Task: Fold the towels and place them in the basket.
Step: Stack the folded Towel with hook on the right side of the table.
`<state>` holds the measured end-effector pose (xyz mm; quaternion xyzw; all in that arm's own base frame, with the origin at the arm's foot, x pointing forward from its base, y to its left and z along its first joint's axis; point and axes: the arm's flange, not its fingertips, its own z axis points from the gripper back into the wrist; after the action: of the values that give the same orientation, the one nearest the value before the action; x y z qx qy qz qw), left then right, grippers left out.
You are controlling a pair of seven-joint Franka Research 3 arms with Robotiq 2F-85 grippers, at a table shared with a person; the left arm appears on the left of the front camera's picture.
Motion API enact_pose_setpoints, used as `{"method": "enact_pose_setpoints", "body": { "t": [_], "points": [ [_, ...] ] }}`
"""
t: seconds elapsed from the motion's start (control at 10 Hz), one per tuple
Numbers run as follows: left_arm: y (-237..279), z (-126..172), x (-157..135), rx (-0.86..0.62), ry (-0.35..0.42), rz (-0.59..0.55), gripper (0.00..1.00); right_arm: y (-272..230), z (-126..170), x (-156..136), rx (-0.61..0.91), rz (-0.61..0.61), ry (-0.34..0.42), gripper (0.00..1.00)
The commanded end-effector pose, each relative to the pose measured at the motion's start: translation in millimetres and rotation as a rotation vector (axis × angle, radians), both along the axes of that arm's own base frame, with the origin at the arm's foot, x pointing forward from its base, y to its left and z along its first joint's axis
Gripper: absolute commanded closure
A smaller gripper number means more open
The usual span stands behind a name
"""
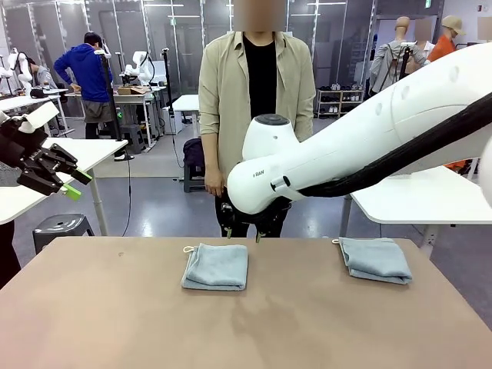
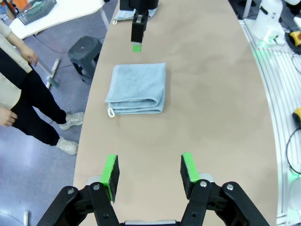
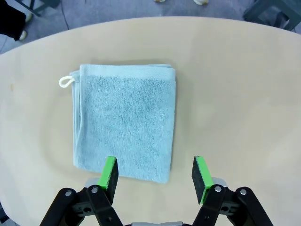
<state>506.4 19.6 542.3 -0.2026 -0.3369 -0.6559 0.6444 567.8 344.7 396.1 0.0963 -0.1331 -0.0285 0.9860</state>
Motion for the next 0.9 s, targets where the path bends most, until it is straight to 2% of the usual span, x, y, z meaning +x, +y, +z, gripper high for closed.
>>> {"method": "enact_pose_setpoints", "body": {
  "t": [0.0,0.4,0.8],
  "points": [
    [0.7,0.7,-0.9,0.013,-0.001,-0.006,0.33,3.6,-11.9,-1.8,0.048,-0.008,0.002,0.2],
    [0.7,0.7,-0.9,0.013,-0.001,-0.006,0.33,-11.7,-44.2,-14.7,0.121,-0.014,-0.017,0.2],
    [0.7,0.7,-0.9,0.013,-0.001,-0.006,0.33,-29.1,-59.6,-21.2,0.117,0.001,0.003,0.2]
  ]
}}
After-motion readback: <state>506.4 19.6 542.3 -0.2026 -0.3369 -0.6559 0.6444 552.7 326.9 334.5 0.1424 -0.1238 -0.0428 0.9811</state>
